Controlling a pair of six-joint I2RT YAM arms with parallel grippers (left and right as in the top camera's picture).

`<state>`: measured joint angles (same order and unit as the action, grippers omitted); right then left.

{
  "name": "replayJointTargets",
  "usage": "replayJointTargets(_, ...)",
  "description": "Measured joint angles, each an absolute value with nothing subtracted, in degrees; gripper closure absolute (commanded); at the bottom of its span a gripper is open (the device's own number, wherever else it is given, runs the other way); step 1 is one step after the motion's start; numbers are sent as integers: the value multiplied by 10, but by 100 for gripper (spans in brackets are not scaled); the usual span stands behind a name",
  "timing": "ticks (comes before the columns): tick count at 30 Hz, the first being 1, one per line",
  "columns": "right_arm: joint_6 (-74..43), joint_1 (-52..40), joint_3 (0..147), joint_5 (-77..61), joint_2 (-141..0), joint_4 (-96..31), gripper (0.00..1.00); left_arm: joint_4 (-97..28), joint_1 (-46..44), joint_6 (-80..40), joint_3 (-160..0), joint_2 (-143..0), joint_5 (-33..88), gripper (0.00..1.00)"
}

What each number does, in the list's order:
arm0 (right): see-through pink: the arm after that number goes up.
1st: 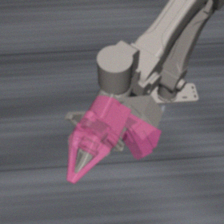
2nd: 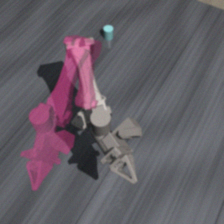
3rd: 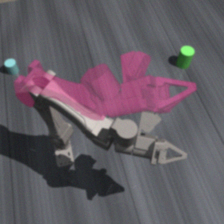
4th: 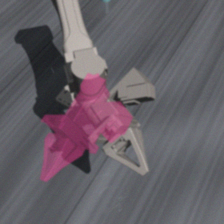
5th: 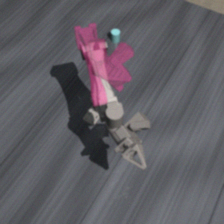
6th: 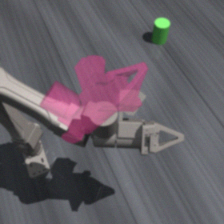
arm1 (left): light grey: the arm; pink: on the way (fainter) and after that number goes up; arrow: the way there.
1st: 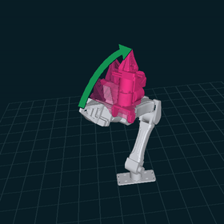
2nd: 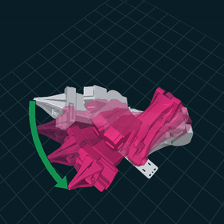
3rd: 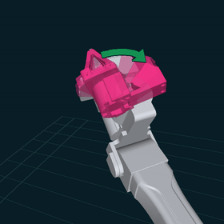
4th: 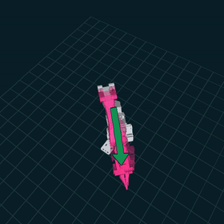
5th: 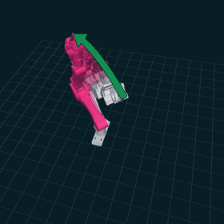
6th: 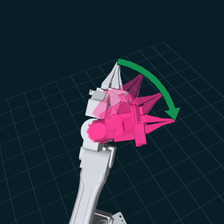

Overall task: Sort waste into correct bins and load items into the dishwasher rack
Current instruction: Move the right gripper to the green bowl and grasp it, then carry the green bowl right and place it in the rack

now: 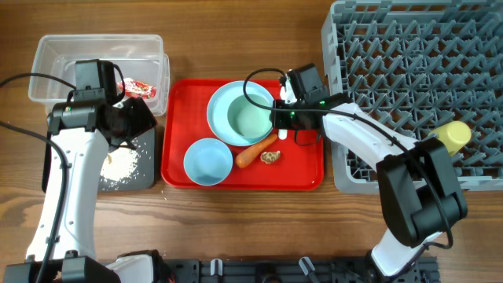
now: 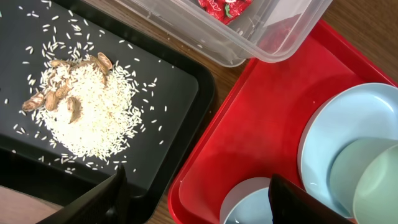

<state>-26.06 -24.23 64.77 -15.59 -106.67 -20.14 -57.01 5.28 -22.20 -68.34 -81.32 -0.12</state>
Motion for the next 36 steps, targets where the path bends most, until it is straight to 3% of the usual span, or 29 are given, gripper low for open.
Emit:
replayJointTargets(12, -270, -242, 648, -147, -1067, -202, 96, -570, 53, -222, -683, -813, -1, 26)
replayJointTargets(26, -255, -242, 654, -144, -1061, -196, 96, -570, 53, -222, -683, -813, 1, 25)
replayJointTargets(36, -158, -208, 681, -31, -844, -196, 96, -570, 53, -222, -683, -813, 1, 25)
